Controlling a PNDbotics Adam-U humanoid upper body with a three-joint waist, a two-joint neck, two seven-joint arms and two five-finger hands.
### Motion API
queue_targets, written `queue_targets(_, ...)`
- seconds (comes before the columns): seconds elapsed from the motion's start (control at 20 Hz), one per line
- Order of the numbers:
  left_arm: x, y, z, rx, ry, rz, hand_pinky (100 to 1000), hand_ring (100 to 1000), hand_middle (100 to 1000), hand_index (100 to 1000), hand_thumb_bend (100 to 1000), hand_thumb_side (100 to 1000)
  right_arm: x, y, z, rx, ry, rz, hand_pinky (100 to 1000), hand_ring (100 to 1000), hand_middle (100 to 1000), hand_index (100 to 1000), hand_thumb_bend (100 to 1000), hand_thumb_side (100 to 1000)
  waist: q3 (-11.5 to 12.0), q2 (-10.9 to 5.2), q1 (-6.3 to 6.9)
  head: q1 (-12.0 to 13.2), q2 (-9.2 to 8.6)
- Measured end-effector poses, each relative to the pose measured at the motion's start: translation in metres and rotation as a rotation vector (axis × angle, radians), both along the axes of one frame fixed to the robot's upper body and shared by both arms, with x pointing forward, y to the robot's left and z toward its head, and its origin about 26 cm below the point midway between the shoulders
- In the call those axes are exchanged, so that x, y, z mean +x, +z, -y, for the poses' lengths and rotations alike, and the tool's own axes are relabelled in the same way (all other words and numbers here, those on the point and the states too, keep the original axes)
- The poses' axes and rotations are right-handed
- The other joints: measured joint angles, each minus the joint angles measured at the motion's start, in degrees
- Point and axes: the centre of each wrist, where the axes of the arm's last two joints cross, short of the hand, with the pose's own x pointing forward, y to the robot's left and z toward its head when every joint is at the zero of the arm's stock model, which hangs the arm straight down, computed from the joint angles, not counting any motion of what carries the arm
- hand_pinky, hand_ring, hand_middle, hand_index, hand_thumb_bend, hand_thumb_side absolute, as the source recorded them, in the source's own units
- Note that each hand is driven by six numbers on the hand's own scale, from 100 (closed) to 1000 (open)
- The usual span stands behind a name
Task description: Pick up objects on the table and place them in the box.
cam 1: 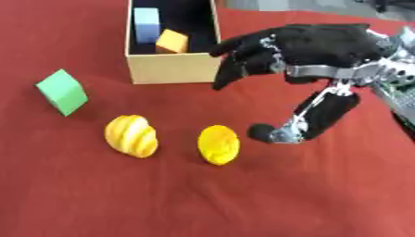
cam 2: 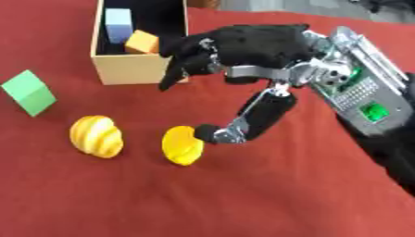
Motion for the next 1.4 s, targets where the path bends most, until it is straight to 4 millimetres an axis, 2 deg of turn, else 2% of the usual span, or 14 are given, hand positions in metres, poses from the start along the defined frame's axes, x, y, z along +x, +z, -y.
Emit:
queue_targets(0.4,0.0,0.0,0.001,0.004,-0.008,-0.005,742,760,758,859,260,706,0.022,-0.038,-0.003,-0.044,-0.048,-0.082,893,1000,787,877,259,518,0.42,0.19,0.04,-0.09,0.0)
queue_targets(0.6,0.0,0.0,0.001,0.004,-0.009,-0.004,742,760,757,859,260,706,0.025,-0.047,-0.003,-0.07,-0.04,-0.106,900,1000,786,879,253,593,0.57,0.21,0.04,-0.18,0.0)
queue_targets(0.8,0.0,0.001,0.002,0.006,-0.01,-0.004,742,760,757,858,259,706,0.027,-0.054,-0.003,-0.082,-0.043,-0.133,904,1000,780,883,247,620,0.68,0.22,0.04,-0.21,0.0)
queue_targets(1.4,0.0,0.001,0.004,0.013,-0.018,-0.003,742,760,758,855,259,707,0.043,-0.077,-0.001,-0.133,-0.098,-0.153,894,1000,753,889,320,534,1.05,0.38,0.2,-0.44,-0.01)
